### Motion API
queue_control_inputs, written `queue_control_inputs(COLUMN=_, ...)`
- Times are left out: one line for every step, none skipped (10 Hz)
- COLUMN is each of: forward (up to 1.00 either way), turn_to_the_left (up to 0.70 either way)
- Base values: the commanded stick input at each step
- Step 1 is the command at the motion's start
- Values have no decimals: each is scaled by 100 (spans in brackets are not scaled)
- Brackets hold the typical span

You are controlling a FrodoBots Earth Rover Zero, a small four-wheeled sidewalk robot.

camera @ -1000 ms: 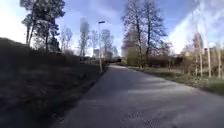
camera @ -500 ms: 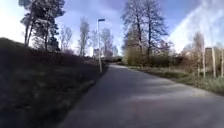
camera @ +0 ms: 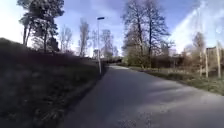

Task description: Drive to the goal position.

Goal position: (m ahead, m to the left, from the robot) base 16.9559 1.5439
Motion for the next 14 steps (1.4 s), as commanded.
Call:
queue_control_inputs(forward=100, turn_to_the_left=0)
queue_control_inputs(forward=100, turn_to_the_left=0)
queue_control_inputs(forward=100, turn_to_the_left=0)
queue_control_inputs(forward=100, turn_to_the_left=0)
queue_control_inputs(forward=100, turn_to_the_left=0)
queue_control_inputs(forward=100, turn_to_the_left=0)
queue_control_inputs(forward=100, turn_to_the_left=0)
queue_control_inputs(forward=100, turn_to_the_left=0)
queue_control_inputs(forward=100, turn_to_the_left=0)
queue_control_inputs(forward=100, turn_to_the_left=0)
queue_control_inputs(forward=100, turn_to_the_left=0)
queue_control_inputs(forward=100, turn_to_the_left=0)
queue_control_inputs(forward=100, turn_to_the_left=-3)
queue_control_inputs(forward=100, turn_to_the_left=-16)
